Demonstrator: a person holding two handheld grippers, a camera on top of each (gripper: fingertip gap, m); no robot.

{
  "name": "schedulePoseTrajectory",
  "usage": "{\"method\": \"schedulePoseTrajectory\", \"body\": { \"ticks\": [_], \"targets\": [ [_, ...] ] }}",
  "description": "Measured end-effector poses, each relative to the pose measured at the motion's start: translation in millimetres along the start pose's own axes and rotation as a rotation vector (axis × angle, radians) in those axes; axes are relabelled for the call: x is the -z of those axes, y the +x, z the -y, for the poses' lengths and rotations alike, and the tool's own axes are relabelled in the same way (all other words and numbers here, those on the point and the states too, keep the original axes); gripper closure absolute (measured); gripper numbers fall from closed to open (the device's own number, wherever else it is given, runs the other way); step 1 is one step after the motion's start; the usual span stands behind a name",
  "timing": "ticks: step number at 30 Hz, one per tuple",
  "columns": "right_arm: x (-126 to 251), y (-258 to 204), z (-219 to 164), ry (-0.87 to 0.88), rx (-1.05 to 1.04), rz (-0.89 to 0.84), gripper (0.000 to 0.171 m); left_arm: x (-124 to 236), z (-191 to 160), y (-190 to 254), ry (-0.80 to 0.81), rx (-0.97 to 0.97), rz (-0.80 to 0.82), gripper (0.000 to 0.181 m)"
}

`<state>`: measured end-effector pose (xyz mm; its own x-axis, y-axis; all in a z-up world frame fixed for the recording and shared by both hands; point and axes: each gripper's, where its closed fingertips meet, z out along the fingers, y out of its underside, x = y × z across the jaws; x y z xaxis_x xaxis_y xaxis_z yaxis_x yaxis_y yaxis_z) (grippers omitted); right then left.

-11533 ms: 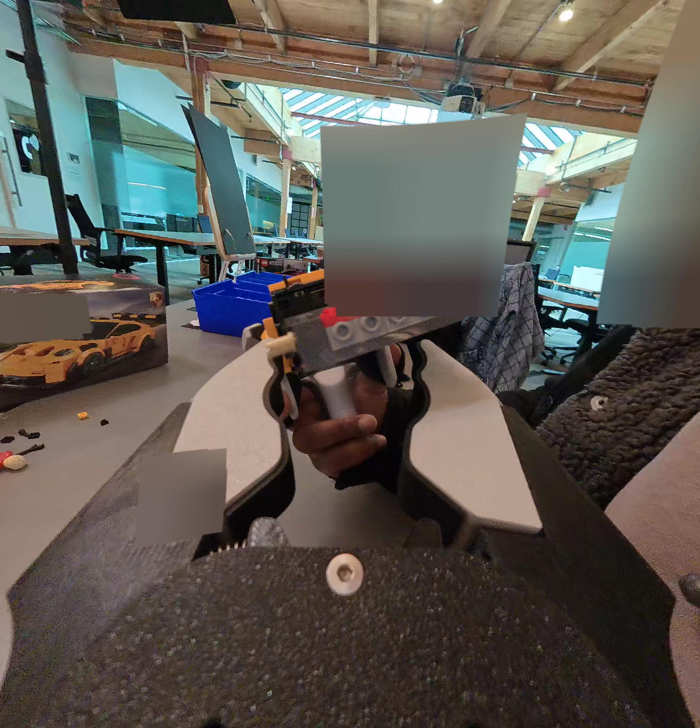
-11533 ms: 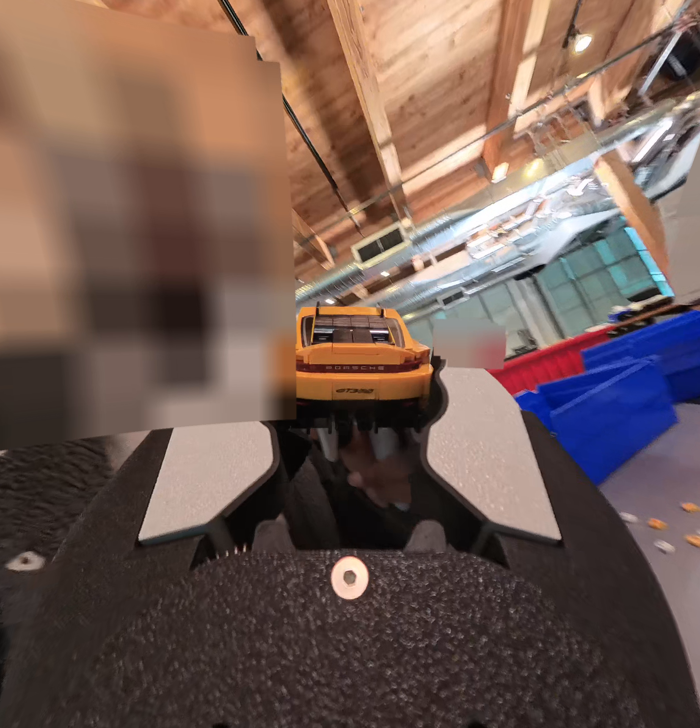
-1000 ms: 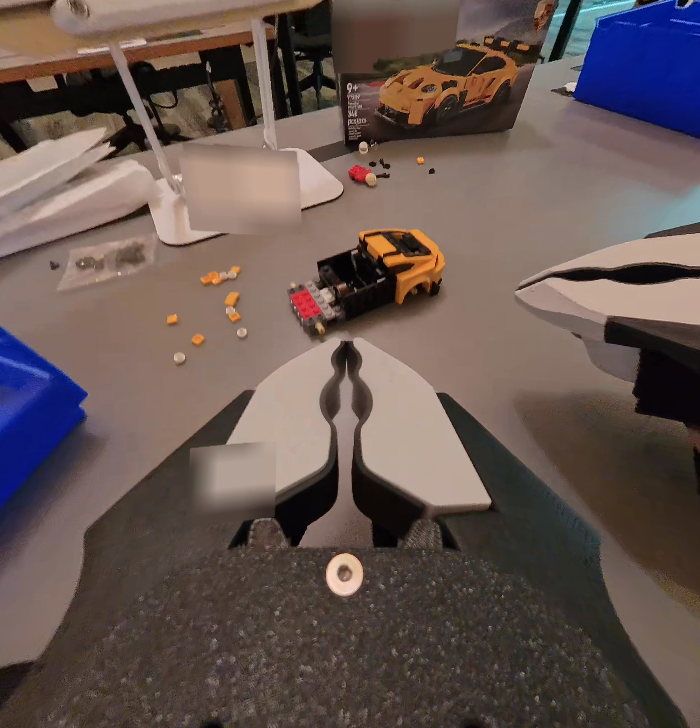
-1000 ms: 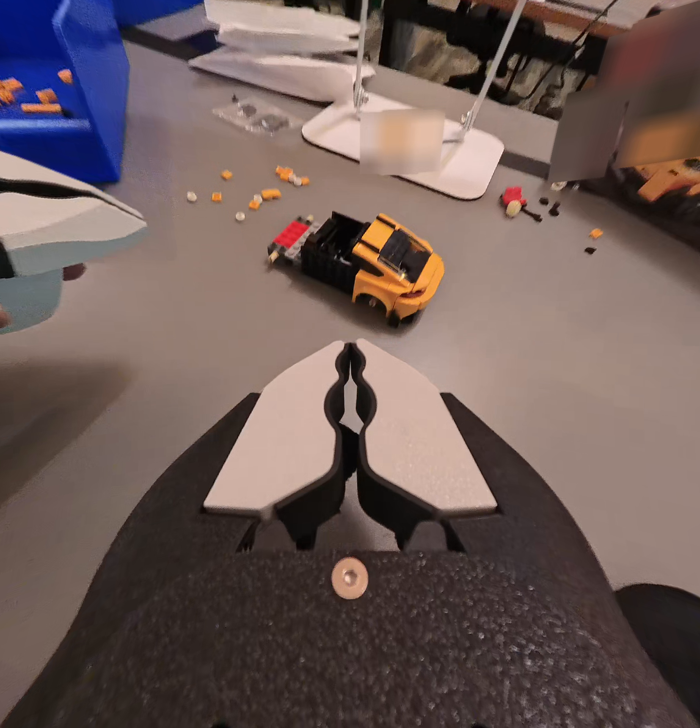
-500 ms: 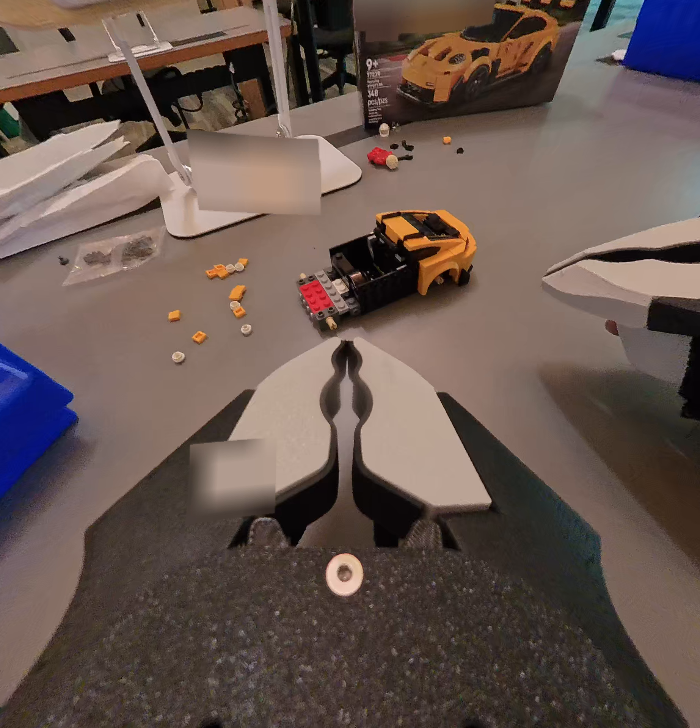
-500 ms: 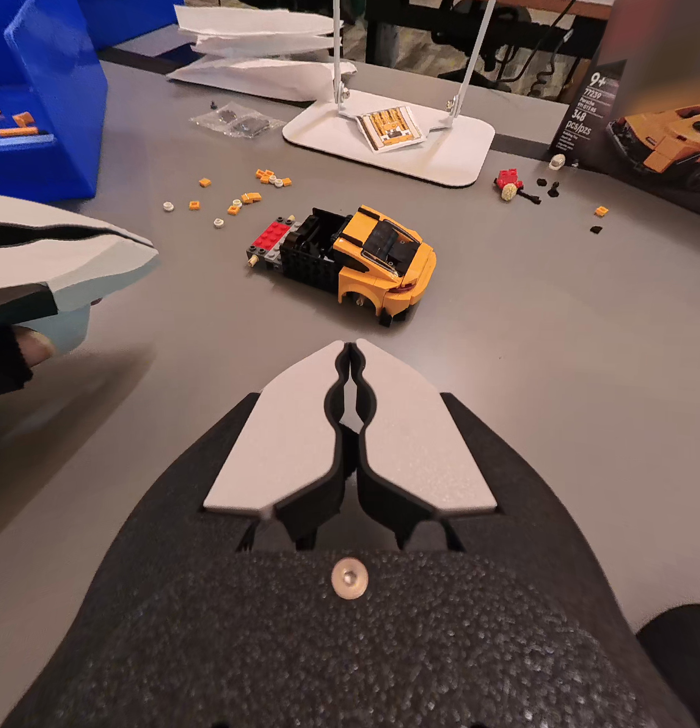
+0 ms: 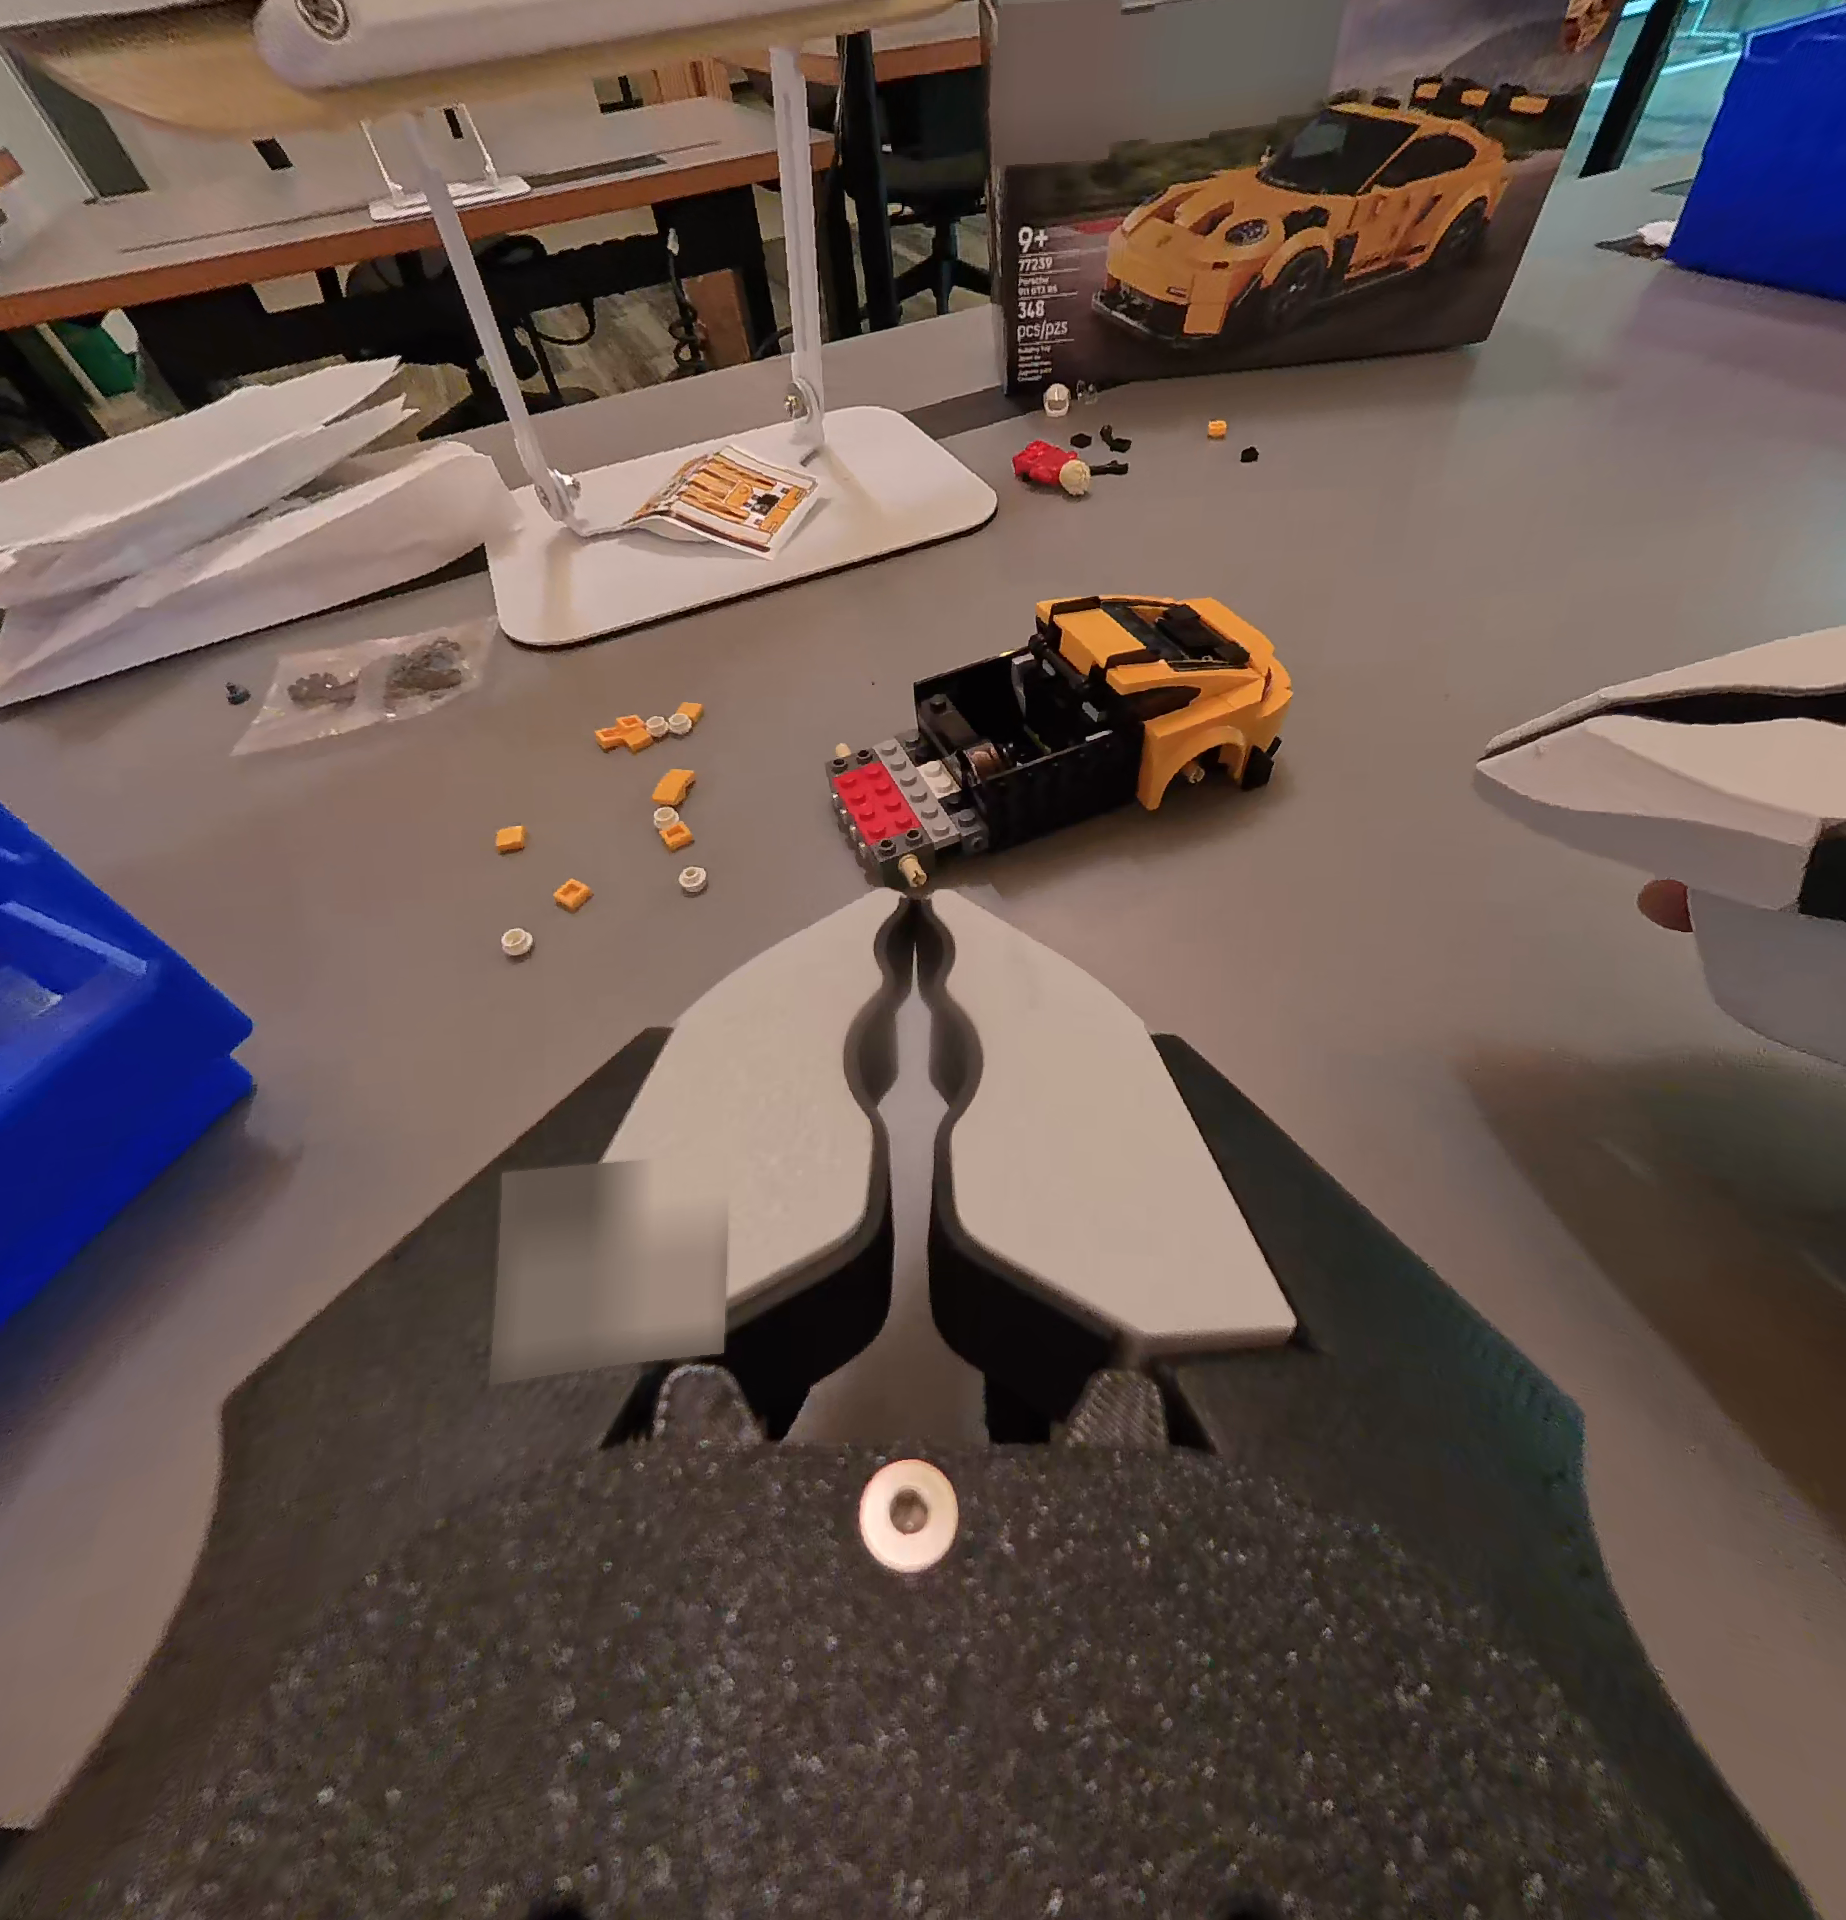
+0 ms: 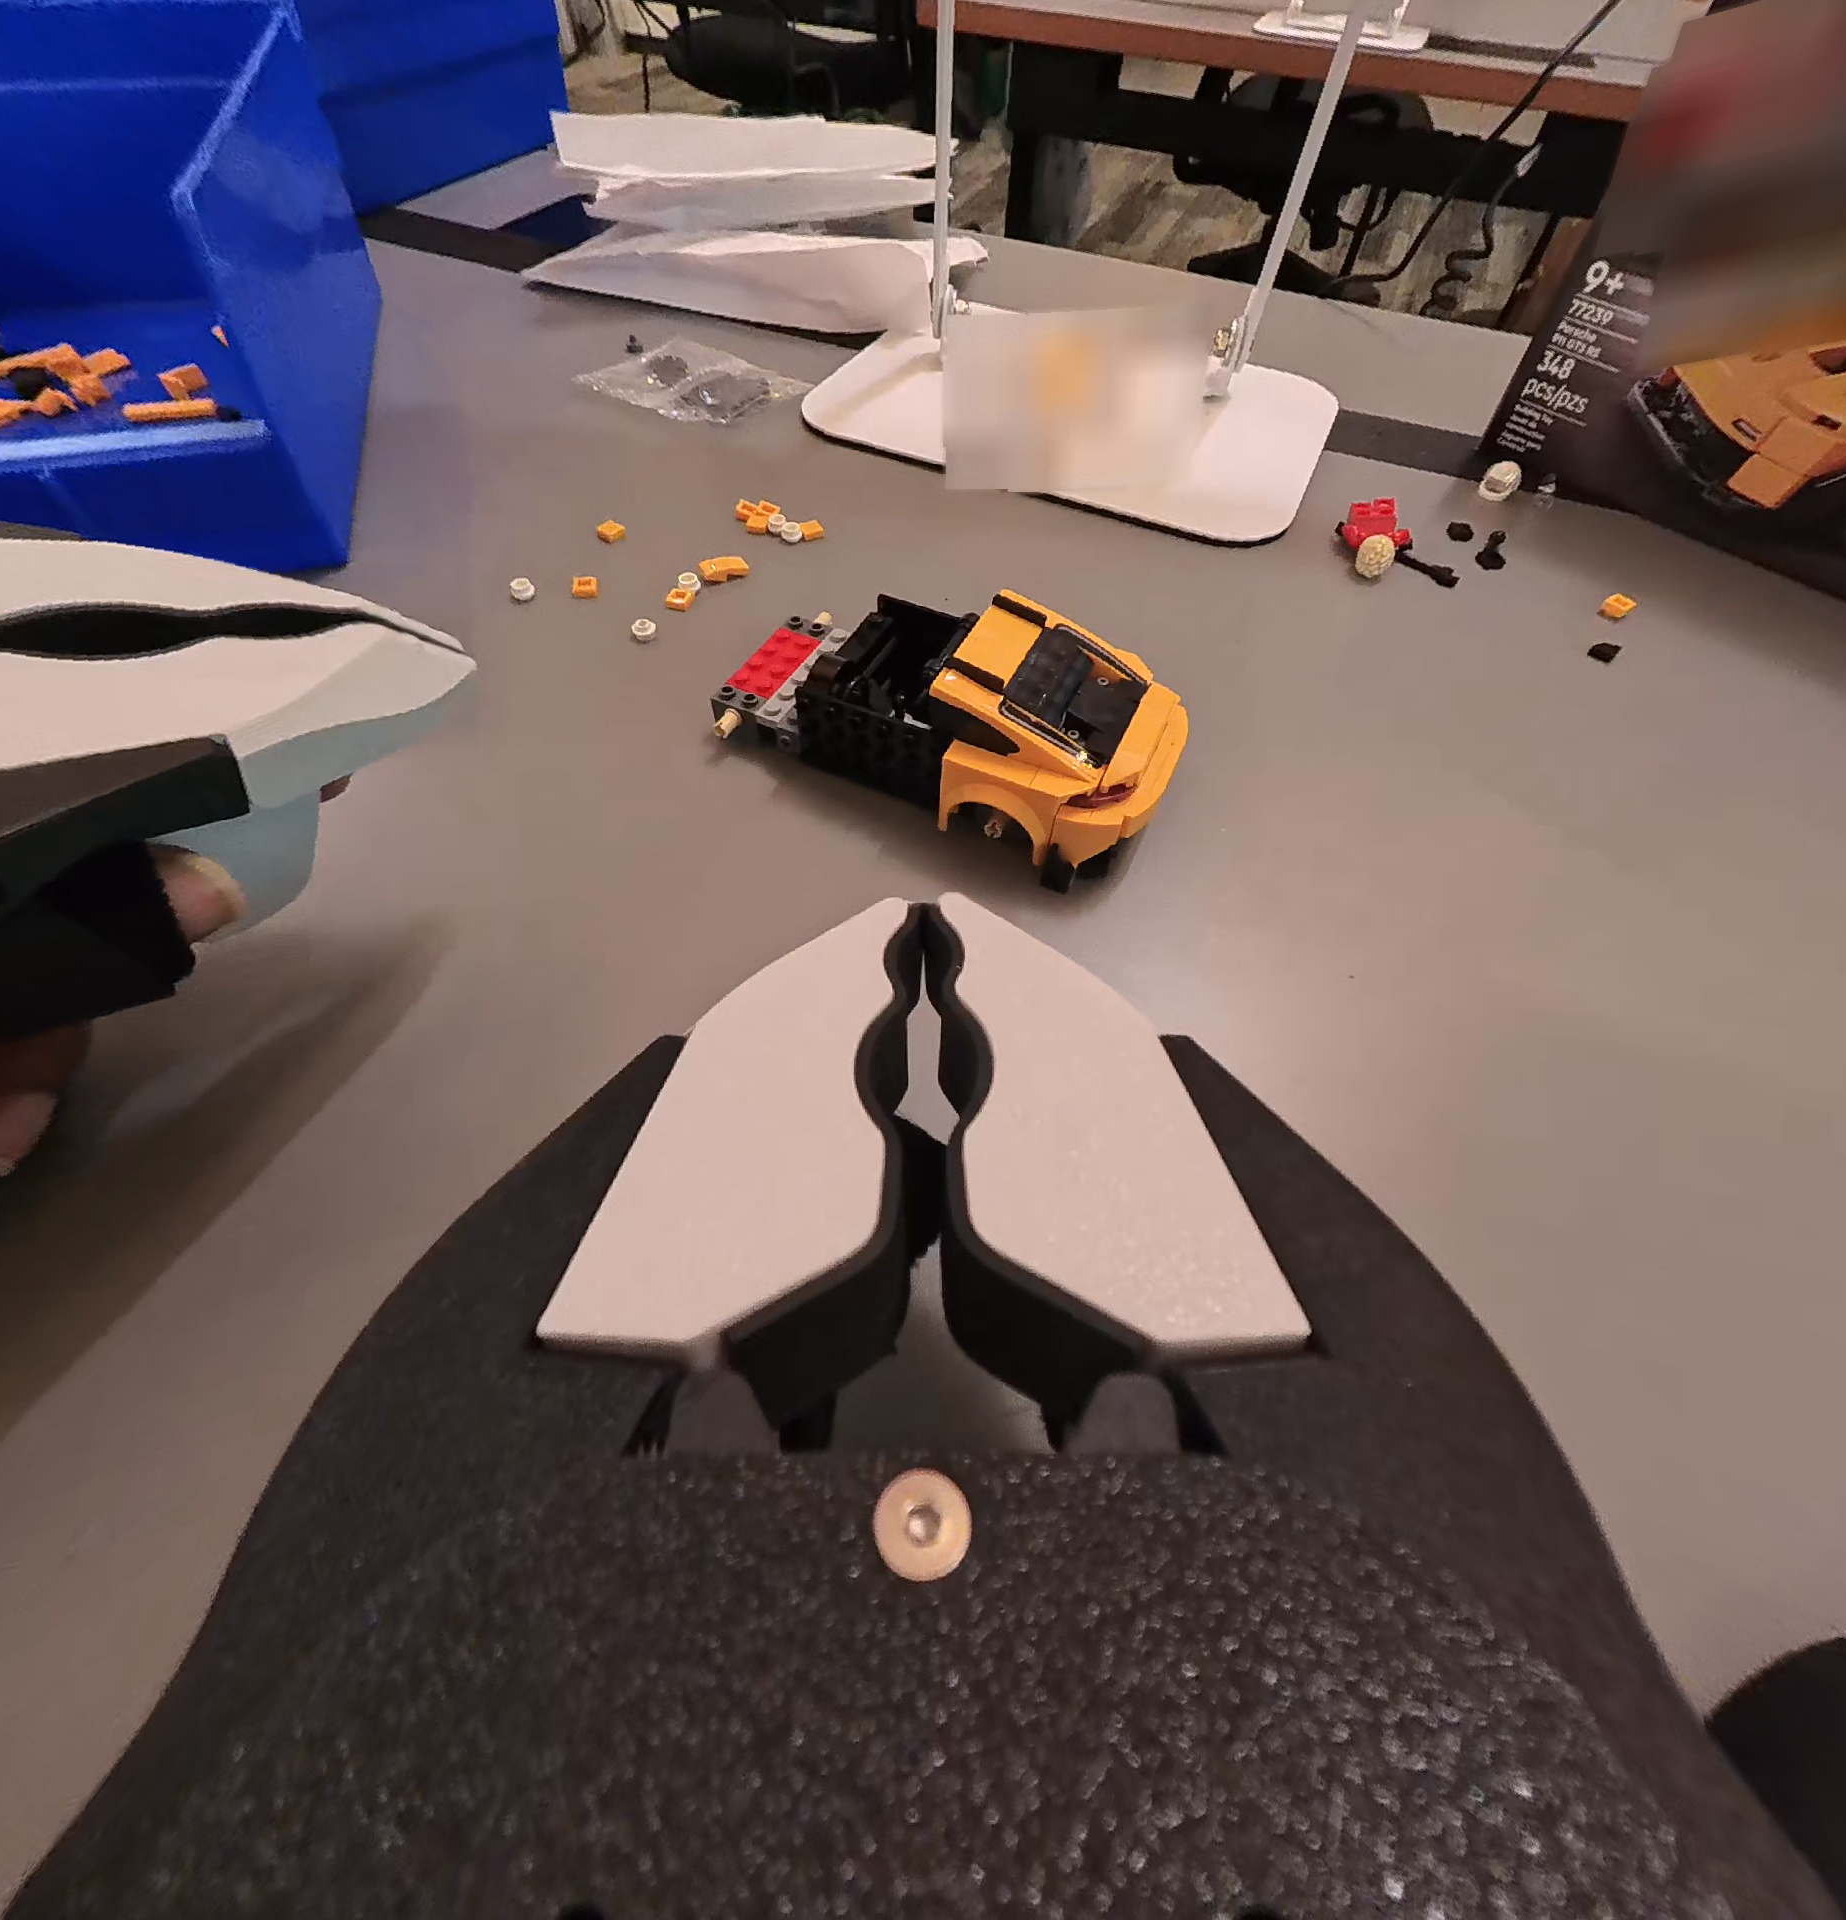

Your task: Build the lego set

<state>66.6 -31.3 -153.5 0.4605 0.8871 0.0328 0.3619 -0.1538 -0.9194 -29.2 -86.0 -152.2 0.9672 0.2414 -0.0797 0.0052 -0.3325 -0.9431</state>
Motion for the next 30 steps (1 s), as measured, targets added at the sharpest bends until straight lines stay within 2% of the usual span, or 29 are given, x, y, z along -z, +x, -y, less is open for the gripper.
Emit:
{"method": "schedulePoseTrajectory", "body": {
  "ticks": [5, 10, 17, 23, 26, 30],
  "targets": [
    [3, 1, 8, 0.021, 0.01, -0.01, 0.171, 5, 10, 0, 0.029, 0.026, -0.011, 0.181],
    [6, 11, 36, 0.073, 0.016, -0.033, 0.171, 15, 44, -6, 0.098, 0.029, -0.001, 0.181],
    [16, 25, 107, 0.188, 0.079, -0.064, 0.171, 32, 123, -32, 0.244, -0.011, 0.051, 0.181],
    [18, 34, 178, 0.304, 0.11, -0.095, 0.171, 26, 179, -67, 0.334, -0.029, 0.159, 0.181],
    [14, 36, 196, 0.331, 0.109, -0.1, 0.171, 18, 188, -76, 0.352, 0.005, 0.169, 0.181],
    [1, 38, 191, 0.317, 0.091, -0.093, 0.171, 2, 173, -82, 0.322, 0.026, 0.17, 0.181]
  ]
}}
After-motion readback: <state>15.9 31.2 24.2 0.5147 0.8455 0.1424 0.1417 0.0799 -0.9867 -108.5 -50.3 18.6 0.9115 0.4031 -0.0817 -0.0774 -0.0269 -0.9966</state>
